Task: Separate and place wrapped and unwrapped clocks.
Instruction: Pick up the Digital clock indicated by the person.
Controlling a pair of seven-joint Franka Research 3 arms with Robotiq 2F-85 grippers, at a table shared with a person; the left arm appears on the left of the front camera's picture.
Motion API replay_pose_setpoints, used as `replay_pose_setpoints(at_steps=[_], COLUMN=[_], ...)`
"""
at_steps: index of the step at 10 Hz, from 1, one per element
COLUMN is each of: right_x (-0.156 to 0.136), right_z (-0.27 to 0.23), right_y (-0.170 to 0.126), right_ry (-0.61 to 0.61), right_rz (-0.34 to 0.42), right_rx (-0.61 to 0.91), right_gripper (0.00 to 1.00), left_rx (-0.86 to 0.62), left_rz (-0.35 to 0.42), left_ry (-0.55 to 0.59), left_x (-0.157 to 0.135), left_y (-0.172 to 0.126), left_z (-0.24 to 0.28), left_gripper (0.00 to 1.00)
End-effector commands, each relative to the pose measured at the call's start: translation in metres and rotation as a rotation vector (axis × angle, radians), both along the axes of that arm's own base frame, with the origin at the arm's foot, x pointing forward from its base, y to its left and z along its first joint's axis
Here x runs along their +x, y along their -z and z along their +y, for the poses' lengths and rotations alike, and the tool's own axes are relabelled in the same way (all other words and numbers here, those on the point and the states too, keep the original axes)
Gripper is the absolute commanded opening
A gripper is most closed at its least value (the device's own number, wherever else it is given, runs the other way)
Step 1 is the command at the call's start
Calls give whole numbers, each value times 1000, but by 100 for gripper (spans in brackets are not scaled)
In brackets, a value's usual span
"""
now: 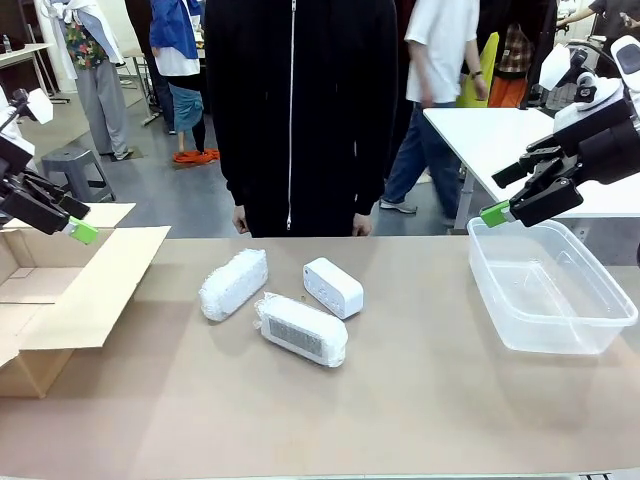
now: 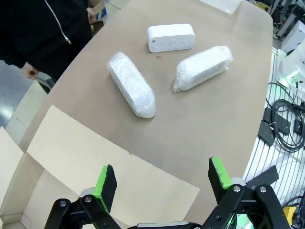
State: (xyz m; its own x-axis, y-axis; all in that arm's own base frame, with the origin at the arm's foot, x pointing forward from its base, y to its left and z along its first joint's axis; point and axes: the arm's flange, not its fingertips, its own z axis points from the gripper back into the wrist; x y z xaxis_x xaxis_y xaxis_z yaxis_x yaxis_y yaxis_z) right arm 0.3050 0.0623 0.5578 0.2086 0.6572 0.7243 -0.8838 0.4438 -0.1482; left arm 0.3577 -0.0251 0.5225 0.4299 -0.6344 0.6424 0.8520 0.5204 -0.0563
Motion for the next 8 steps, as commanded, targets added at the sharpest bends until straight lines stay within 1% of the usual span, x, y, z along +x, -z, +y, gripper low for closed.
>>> replay_pose_setpoints(at_steps=[1, 8], right_x=[0, 0], right_z=[0, 0], right_y=[0, 0], right_ry=[-6, -6], right_rz=[2, 2], right_rx=[9, 9], right_gripper=[100, 100], left_rx=[-24, -24], left_rz=[-8, -8], left_ry=[12, 12], left_x=[0, 0], left_y=[-1, -1], left_z=[0, 0], left_gripper=[100, 100])
